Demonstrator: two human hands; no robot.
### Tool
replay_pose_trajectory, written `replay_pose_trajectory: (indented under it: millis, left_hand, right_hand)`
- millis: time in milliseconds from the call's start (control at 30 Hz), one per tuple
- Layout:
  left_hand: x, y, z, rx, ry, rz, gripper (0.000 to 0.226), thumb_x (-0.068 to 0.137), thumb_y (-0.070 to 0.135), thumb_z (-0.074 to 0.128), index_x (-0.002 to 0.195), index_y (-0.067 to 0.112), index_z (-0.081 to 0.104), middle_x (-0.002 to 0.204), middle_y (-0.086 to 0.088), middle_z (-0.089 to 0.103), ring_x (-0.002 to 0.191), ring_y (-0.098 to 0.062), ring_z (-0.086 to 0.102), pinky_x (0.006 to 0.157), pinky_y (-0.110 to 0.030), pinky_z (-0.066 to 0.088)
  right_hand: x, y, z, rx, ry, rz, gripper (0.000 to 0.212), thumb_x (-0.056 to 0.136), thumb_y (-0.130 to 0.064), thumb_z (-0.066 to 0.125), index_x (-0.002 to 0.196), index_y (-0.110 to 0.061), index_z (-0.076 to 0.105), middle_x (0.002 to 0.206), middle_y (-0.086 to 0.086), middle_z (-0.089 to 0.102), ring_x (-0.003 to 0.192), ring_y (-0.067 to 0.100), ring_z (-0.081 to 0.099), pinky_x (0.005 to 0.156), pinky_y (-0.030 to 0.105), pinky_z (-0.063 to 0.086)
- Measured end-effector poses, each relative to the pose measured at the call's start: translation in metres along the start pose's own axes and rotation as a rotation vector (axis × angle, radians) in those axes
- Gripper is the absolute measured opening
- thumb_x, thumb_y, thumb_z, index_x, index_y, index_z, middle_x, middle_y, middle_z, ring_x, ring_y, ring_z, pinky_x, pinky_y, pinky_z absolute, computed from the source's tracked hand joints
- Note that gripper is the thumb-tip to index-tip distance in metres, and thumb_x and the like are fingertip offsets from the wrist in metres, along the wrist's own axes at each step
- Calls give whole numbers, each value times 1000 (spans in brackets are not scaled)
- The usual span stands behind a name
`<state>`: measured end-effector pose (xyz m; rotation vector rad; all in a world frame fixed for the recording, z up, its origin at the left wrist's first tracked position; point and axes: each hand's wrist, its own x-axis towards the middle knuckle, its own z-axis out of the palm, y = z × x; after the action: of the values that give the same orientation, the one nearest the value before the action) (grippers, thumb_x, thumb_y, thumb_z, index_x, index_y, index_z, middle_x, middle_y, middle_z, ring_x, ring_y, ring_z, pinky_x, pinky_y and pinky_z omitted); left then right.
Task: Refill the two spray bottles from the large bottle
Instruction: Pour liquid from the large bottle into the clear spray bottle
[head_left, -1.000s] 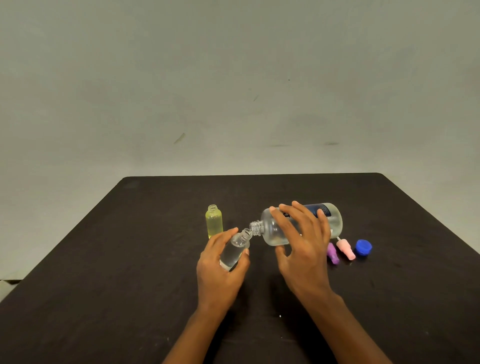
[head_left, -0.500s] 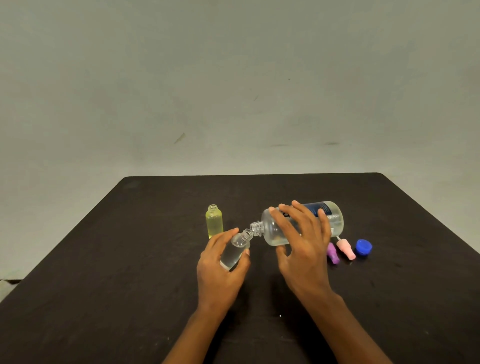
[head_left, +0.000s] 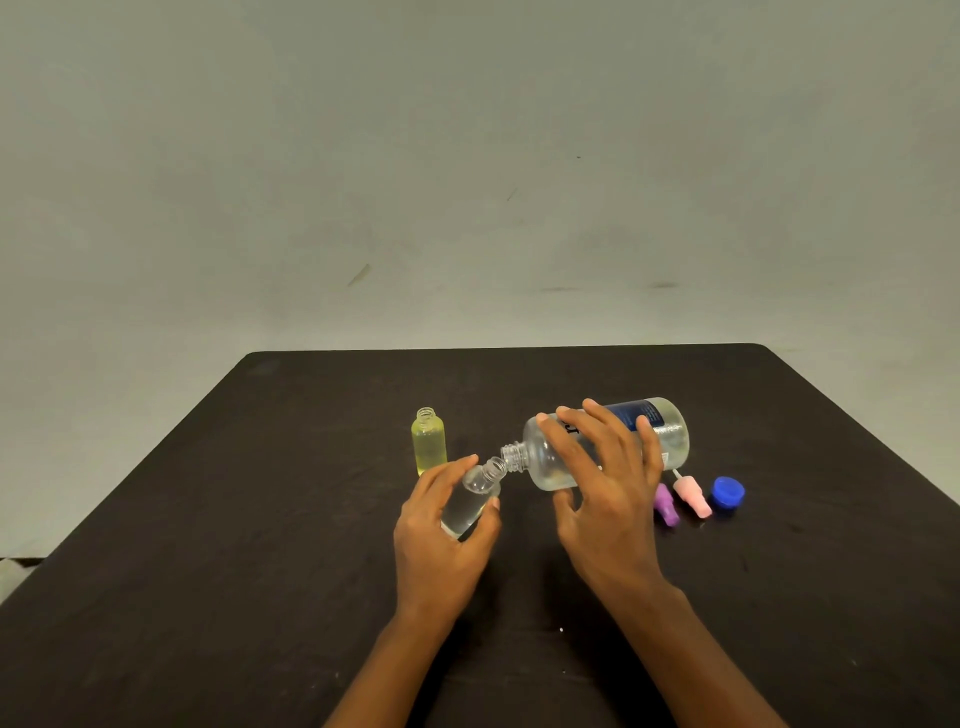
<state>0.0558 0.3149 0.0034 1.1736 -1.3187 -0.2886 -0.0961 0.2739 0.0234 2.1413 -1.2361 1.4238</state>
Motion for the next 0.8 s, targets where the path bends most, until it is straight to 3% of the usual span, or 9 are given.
replay_pose_trajectory:
  millis: [800]
  left_hand:
    - [0,3,-1,1,-4,3,39,73,31,66,109,17,67,105,14,65,100,-1,62,85,-8,43]
  right_hand:
    - [1,0,0,-21,10,-26,90,50,18,72,128,-22,51,130,-2,49,130,21,43,115,49,18]
